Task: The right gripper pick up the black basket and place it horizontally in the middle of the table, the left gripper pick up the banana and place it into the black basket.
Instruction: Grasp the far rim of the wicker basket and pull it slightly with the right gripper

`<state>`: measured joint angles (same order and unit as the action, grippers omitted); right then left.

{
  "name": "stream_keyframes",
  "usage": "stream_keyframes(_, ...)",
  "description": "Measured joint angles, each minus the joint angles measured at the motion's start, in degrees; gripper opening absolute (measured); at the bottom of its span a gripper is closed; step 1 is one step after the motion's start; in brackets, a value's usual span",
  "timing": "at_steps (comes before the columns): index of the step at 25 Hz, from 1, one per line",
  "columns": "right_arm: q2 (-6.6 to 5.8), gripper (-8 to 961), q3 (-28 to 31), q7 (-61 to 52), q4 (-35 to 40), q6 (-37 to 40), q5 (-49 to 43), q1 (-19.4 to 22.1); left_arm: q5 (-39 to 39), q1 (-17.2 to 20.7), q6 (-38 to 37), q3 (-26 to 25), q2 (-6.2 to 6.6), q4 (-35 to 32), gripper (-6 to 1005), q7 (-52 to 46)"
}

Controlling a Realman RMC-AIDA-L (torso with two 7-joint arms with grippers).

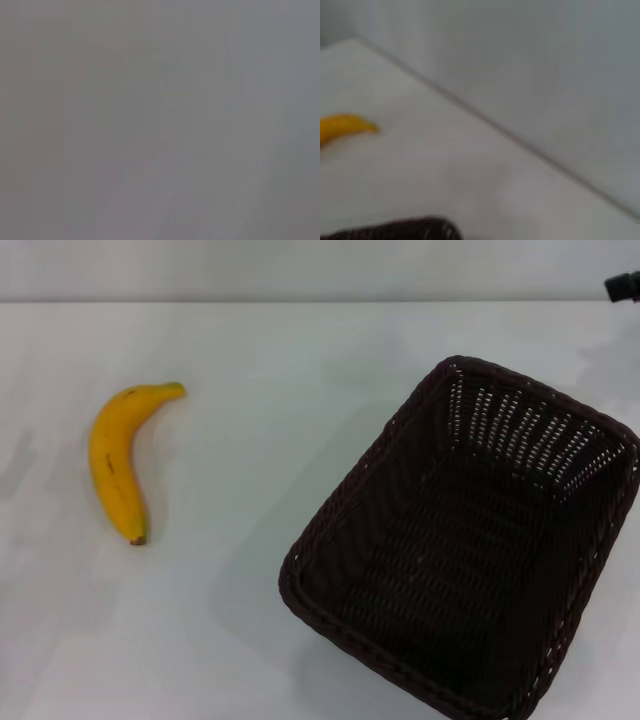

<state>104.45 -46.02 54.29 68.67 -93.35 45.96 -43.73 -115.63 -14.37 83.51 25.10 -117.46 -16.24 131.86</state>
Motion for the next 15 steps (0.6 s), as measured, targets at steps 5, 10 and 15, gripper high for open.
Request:
stream_keyframes(5,-0.29,834,-0.17,-4.33,-4.08,-8.45,-10.38,-8.38,3.10,-2.27,-1.89,0.02,0.09,-3.02,873,-1.60)
stream_keyframes(10,2.73,831,-2.01,-5.93,-8.71,-8.62,-19.15,-14.71,4.50,-2.54,-2.31,0.02,0.24,-4.92,873,-2.87)
stream_keyframes(15,5.61,828,-5.02,-7.80,-12.53,-6.83,-25.00,-18.36,5.32,-2.56,-2.12,0.04,0.30,-5.86,873,-2.95)
